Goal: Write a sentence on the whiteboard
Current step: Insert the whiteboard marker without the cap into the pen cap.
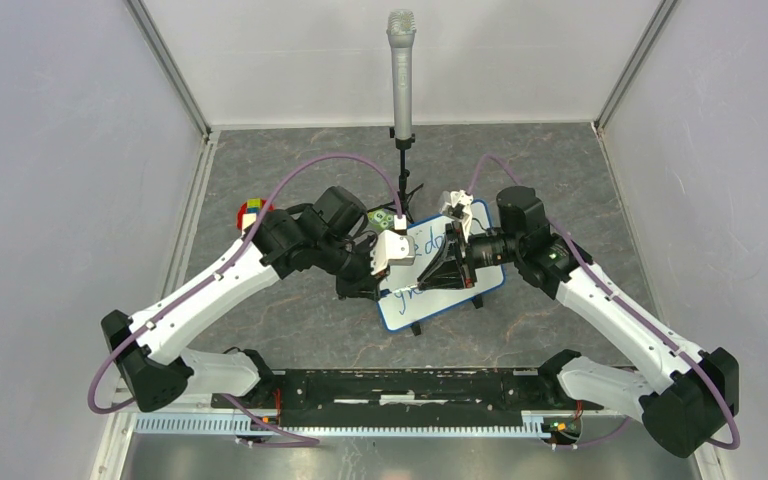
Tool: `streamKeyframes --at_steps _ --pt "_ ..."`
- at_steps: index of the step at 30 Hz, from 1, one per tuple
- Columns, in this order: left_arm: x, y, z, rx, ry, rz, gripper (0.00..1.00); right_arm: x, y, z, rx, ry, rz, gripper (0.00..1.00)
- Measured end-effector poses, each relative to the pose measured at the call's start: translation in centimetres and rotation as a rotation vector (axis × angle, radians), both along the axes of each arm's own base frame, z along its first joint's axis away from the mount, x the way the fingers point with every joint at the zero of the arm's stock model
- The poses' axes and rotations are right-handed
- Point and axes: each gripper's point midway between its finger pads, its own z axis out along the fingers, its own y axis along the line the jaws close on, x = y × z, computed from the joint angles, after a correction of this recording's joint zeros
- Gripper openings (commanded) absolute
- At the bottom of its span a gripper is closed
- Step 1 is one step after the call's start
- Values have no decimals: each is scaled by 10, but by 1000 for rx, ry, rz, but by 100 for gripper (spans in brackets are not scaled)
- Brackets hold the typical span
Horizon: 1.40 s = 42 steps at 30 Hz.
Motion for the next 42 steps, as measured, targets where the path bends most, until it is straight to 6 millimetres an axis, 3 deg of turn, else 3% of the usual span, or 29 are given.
streamKeyframes --at_steps 10,22,30,34,42 --pt "0 -2 0 14 10 -6 2 -2 1 -1 -2 -5 9 0" --pt "-16 -9 -4 87 17 -86 2 -8 1 -6 -17 33 33 0" --pt "-9 -10 -4 125 15 -41 2 -5 1 -8 -22 23 21 0" --pt "3 -30 8 63 -23 -10 2 1 4 -8 -20 3 6 0" --pt "8 -30 9 92 -64 16 2 7 6 -8 -14 -6 -8 0"
